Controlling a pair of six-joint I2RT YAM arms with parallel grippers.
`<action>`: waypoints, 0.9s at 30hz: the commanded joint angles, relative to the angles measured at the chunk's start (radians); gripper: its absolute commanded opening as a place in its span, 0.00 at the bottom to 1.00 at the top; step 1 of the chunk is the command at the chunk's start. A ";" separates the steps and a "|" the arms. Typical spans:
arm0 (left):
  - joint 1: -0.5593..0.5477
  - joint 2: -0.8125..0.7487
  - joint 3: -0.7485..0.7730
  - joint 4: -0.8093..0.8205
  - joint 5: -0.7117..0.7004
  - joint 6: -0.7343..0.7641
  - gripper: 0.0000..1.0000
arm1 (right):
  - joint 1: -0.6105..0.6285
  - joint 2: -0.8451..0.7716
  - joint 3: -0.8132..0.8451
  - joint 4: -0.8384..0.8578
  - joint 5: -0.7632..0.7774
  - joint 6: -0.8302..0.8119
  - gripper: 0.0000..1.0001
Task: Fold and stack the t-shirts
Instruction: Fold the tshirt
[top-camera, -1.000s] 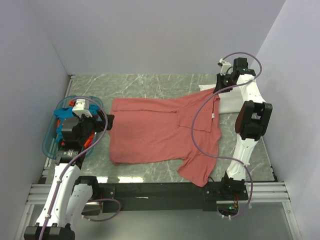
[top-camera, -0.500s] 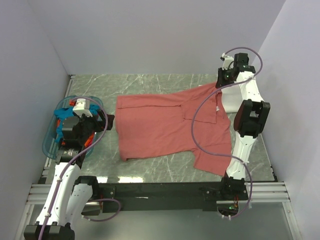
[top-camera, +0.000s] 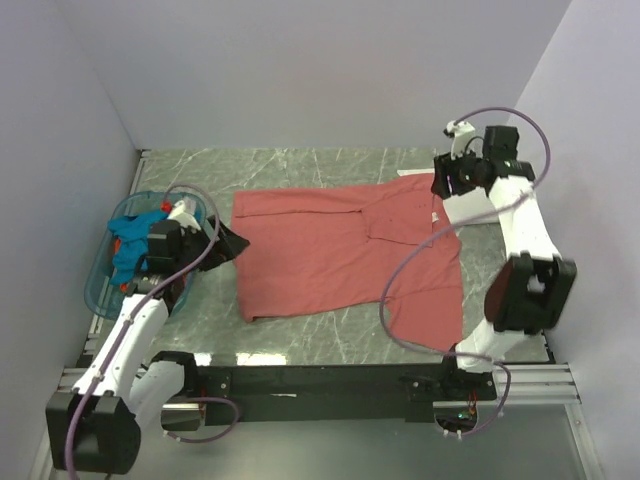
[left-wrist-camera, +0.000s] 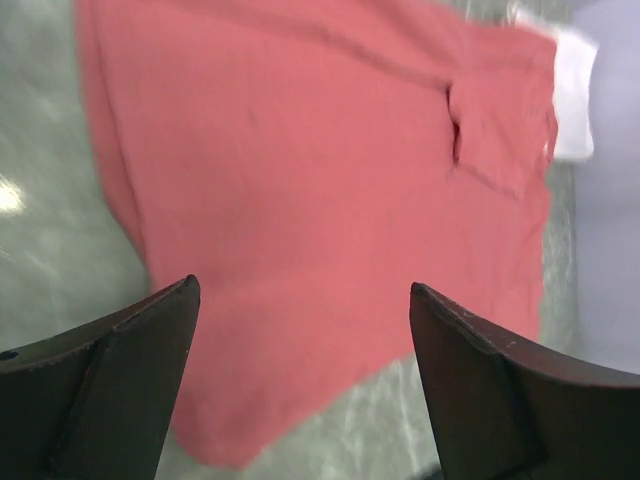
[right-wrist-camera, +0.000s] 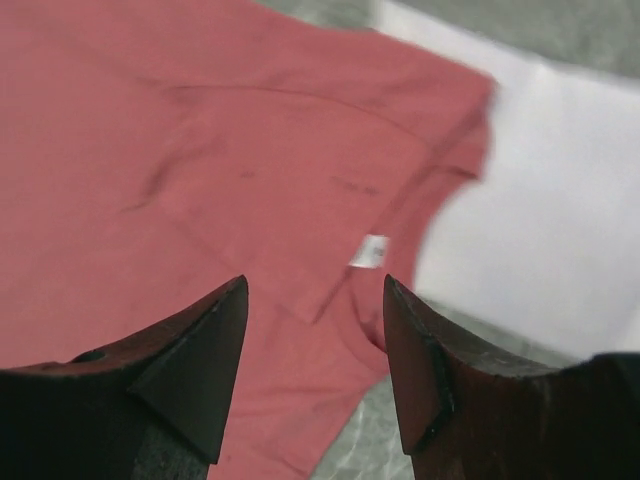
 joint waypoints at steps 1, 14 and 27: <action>-0.175 -0.024 0.010 -0.075 -0.047 -0.156 0.91 | 0.008 -0.237 -0.204 -0.061 -0.381 -0.280 0.63; -0.715 0.011 -0.037 -0.520 -0.595 -0.894 0.84 | 0.217 -0.595 -0.767 -0.138 -0.420 -0.589 0.63; -0.897 0.138 -0.059 -0.544 -0.805 -1.399 0.90 | 0.217 -0.598 -0.793 -0.138 -0.392 -0.583 0.63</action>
